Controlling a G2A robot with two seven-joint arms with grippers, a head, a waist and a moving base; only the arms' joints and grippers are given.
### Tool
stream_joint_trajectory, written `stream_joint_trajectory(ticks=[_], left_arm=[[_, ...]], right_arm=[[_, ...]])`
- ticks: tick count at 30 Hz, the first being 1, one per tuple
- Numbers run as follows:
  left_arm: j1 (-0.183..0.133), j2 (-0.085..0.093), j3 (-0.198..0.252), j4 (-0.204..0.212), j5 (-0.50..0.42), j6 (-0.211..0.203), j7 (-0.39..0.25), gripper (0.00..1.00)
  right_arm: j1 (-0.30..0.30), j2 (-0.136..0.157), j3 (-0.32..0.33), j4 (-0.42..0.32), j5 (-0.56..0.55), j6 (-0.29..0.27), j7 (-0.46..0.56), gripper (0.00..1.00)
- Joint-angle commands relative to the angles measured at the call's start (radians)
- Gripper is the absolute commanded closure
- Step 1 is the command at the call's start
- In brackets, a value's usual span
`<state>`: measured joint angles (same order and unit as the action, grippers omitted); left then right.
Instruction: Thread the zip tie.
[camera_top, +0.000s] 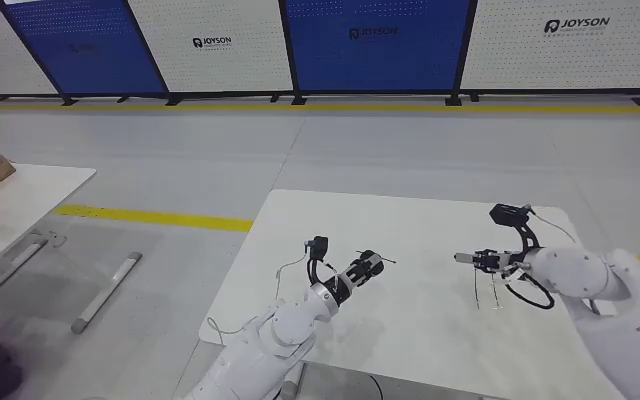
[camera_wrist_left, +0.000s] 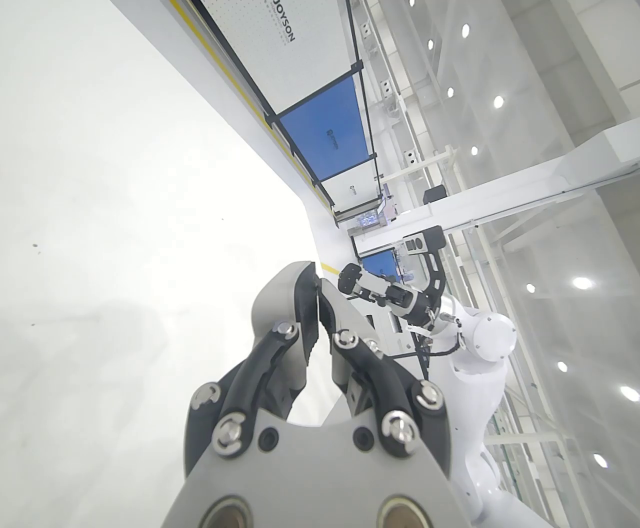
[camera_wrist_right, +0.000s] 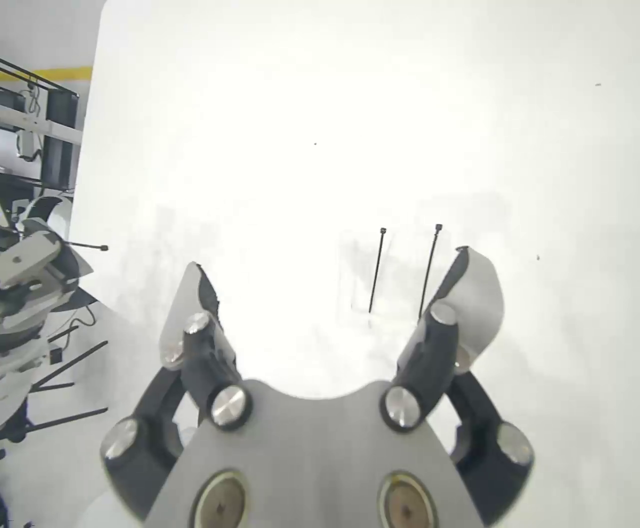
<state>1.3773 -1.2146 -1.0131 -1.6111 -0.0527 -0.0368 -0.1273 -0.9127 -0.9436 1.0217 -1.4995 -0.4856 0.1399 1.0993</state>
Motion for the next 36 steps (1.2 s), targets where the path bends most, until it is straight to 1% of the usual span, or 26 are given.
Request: stream_joint_trajectory(ticks=[1, 4, 6, 7, 9, 10, 11, 21, 22, 25, 28, 30, 33, 34, 35, 36], left_arm=[[0.000, 0.000, 0.000, 0.000, 0.000, 0.000, 0.000, 1.00], [0.000, 0.000, 0.000, 0.000, 0.000, 0.000, 0.000, 1.00], [0.000, 0.000, 0.000, 0.000, 0.000, 0.000, 0.000, 1.00], [0.000, 0.000, 0.000, 0.000, 0.000, 0.000, 0.000, 1.00], [0.000, 0.000, 0.000, 0.000, 0.000, 0.000, 0.000, 1.00], [0.000, 0.000, 0.000, 0.000, 0.000, 0.000, 0.000, 1.00], [0.000, 0.000, 0.000, 0.000, 0.000, 0.000, 0.000, 1.00], [0.000, 0.000, 0.000, 0.000, 0.000, 0.000, 0.000, 1.00], [0.000, 0.000, 0.000, 0.000, 0.000, 0.000, 0.000, 1.00], [0.000, 0.000, 0.000, 0.000, 0.000, 0.000, 0.000, 1.00], [0.000, 0.000, 0.000, 0.000, 0.000, 0.000, 0.000, 1.00], [0.000, 0.000, 0.000, 0.000, 0.000, 0.000, 0.000, 1.00], [0.000, 0.000, 0.000, 0.000, 0.000, 0.000, 0.000, 1.00], [0.000, 0.000, 0.000, 0.000, 0.000, 0.000, 0.000, 1.00], [0.000, 0.000, 0.000, 0.000, 0.000, 0.000, 0.000, 1.00], [0.000, 0.000, 0.000, 0.000, 0.000, 0.000, 0.000, 1.00]], right_arm=[[0.005, 0.001, -0.015, -0.002, -0.034, -0.065, 0.025, 0.00], [0.014, 0.002, -0.023, 0.004, -0.057, -0.113, 0.060, 0.00], [0.023, 0.003, -0.026, 0.000, -0.076, -0.123, 0.092, 0.00], [0.027, 0.004, -0.033, -0.006, -0.095, -0.131, 0.116, 0.00], [0.044, 0.006, -0.057, -0.023, -0.151, -0.177, 0.201, 0.00], [0.051, 0.007, -0.064, -0.027, -0.188, -0.182, 0.215, 0.00], [0.049, 0.007, -0.064, -0.029, -0.203, -0.158, 0.205, 0.00], [0.046, 0.006, -0.063, -0.028, -0.198, -0.158, 0.198, 0.00], [0.034, 0.006, -0.061, -0.024, -0.178, -0.165, 0.181, 0.00], [0.024, 0.007, -0.039, -0.008, -0.100, -0.220, 0.176, 0.00], [0.016, 0.012, -0.018, -0.011, -0.072, -0.247, 0.182, 0.00], [0.014, 0.014, -0.012, -0.019, -0.084, -0.235, 0.186, 0.00], [0.011, 0.014, -0.012, -0.033, -0.101, -0.193, 0.194, 0.00], [0.011, 0.013, -0.012, -0.032, -0.099, -0.184, 0.198, 0.16], [0.013, 0.013, -0.011, -0.028, -0.094, -0.177, 0.206, 0.26], [0.015, 0.012, -0.012, -0.024, -0.091, -0.175, 0.212, 0.47]])
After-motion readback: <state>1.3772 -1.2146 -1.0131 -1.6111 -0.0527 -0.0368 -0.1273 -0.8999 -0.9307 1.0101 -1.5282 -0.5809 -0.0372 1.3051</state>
